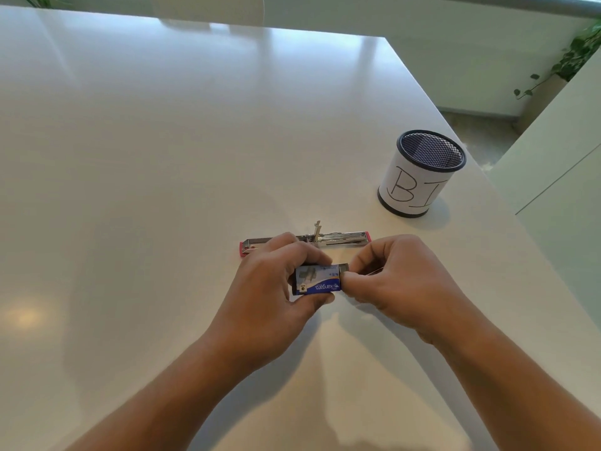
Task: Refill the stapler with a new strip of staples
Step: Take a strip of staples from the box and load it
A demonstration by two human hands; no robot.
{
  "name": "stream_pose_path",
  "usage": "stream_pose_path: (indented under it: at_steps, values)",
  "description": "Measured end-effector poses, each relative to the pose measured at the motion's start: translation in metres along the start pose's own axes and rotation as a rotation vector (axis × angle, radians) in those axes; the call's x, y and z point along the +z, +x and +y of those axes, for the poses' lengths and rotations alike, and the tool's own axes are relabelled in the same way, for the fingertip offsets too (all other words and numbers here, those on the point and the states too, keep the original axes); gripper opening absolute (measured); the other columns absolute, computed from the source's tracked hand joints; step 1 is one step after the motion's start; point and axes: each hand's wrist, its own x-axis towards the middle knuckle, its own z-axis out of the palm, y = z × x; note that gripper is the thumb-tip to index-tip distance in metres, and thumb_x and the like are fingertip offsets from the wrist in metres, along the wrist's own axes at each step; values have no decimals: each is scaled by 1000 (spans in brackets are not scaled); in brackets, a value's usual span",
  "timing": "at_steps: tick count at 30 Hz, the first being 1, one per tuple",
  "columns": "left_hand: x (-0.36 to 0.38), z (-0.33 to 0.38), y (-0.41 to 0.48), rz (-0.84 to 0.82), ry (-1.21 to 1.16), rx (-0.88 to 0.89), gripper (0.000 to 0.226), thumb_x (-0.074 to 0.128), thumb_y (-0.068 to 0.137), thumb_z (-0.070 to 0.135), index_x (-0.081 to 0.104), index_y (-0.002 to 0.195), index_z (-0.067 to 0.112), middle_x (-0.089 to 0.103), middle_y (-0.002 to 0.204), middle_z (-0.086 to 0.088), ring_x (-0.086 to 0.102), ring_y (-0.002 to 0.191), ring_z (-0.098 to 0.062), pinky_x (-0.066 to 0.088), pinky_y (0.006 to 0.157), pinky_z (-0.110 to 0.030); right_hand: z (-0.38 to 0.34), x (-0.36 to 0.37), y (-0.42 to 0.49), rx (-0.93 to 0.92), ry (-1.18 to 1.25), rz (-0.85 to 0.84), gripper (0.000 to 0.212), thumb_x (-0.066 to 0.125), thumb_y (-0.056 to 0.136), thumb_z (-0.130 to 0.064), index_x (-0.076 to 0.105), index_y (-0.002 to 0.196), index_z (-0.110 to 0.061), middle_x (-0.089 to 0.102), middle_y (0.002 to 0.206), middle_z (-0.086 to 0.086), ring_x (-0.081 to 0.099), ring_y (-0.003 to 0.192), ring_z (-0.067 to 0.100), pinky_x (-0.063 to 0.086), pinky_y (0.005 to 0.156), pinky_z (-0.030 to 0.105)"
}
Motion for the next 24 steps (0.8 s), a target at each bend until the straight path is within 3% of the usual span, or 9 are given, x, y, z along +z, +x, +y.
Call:
stream_pose_path:
  at_steps: [3, 7, 10, 16, 20, 24]
  values:
    - [5, 2, -2, -18, 61, -8, 35, 87, 69, 29, 70, 99, 26, 63, 92, 13, 62, 84, -8, 55, 68, -28, 0, 4, -2, -27, -155, 36, 14, 77, 62, -26, 71, 58, -15, 70, 53, -11, 58, 43, 4, 51, 43, 25]
    - [7, 3, -3, -14, 111, -19, 33, 86, 69, 30, 69, 98, 26, 63, 92, 13, 61, 85, -7, 54, 71, -32, 1, 6, -3, -95, -327, 132, 18, 75, 62, -33, 69, 56, -18, 67, 61, -24, 62, 58, 0, 47, 44, 20]
    - [7, 3, -3, -18, 136, -37, 32, 84, 71, 29, 68, 98, 27, 62, 93, 15, 60, 84, -5, 54, 71, -31, 2, 5, -5, -117, -449, 158, 21, 76, 63, -40, 69, 55, -22, 67, 52, -11, 63, 54, 2, 47, 49, 19]
    - [7, 3, -3, -33, 143, -60, 30, 84, 70, 30, 68, 96, 28, 61, 92, 16, 59, 85, -4, 53, 72, -29, 0, 8, -7, -127, -588, 187, 22, 71, 67, -46, 69, 58, -26, 66, 62, -10, 62, 62, 10, 46, 49, 24]
    - [8, 1, -3, -45, 150, -78, 30, 83, 68, 33, 68, 93, 29, 63, 90, 16, 59, 85, -3, 52, 73, -27, -1, 8, -7, -146, -634, 196, 20, 70, 67, -44, 66, 59, -26, 64, 67, -10, 57, 62, 9, 36, 45, 21]
    - [8, -1, -3, -68, 190, -77, 31, 81, 68, 38, 66, 94, 31, 62, 90, 18, 55, 86, -5, 49, 74, -26, 0, 4, -6, -160, -629, 166, 22, 71, 66, -47, 66, 63, -26, 64, 71, -10, 57, 66, 6, 37, 48, 21]
